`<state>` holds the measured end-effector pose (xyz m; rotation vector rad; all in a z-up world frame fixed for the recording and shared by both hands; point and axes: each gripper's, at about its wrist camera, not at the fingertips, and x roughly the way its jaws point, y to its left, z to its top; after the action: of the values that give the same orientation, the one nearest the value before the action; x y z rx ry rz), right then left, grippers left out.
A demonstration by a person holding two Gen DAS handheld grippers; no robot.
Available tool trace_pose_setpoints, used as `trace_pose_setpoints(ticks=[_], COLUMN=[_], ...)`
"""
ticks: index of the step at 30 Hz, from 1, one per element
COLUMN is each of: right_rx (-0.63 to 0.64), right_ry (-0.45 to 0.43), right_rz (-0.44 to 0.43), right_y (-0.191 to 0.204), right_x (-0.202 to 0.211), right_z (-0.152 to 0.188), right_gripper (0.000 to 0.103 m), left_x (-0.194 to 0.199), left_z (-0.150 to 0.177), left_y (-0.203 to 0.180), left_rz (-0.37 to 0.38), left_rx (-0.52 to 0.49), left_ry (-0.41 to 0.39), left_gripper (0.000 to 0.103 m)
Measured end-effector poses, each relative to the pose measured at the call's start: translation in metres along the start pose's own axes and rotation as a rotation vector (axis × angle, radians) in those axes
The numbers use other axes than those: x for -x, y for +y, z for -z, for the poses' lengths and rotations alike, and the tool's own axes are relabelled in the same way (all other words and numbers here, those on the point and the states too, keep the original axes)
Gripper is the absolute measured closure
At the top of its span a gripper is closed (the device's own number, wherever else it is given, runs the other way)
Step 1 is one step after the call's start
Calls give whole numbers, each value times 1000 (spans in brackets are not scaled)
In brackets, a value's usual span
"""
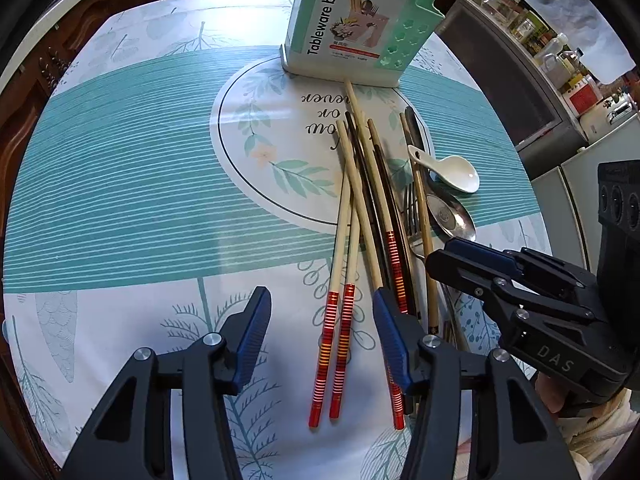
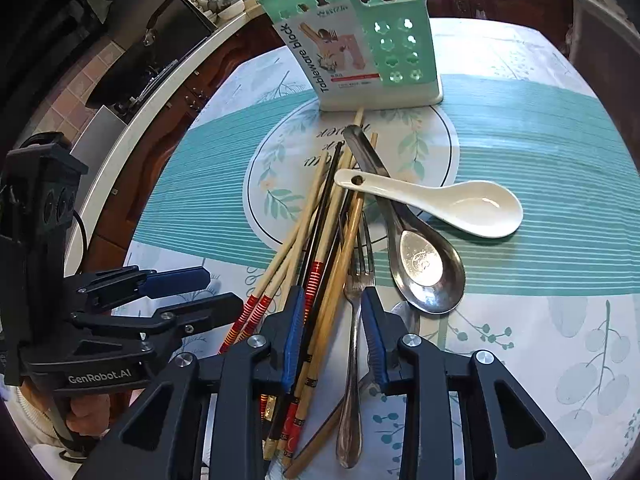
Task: Organize utensils
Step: 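Move the right tool back down to the chopstick pile, then close the right tool on another wooden chopstick in the pile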
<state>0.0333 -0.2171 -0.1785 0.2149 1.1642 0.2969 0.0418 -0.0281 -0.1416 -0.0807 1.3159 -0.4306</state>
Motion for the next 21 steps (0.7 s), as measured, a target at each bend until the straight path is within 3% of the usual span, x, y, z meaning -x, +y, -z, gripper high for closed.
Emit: trace_pose_setpoints(ticks=[6, 21], right_rx=[-25, -33], right_ry=[25, 47], right_rz=[-20, -73], right_y=[-7, -7], right_x=[-12, -32], right_z=[-7, -23], right_gripper=[80, 93], left_x=[-7, -18], left_z=[-4, -23], left_y=[7, 1], left_rz=[49, 158], left_rx=[28, 35], left_ry=[28, 60], left_gripper=[66, 82])
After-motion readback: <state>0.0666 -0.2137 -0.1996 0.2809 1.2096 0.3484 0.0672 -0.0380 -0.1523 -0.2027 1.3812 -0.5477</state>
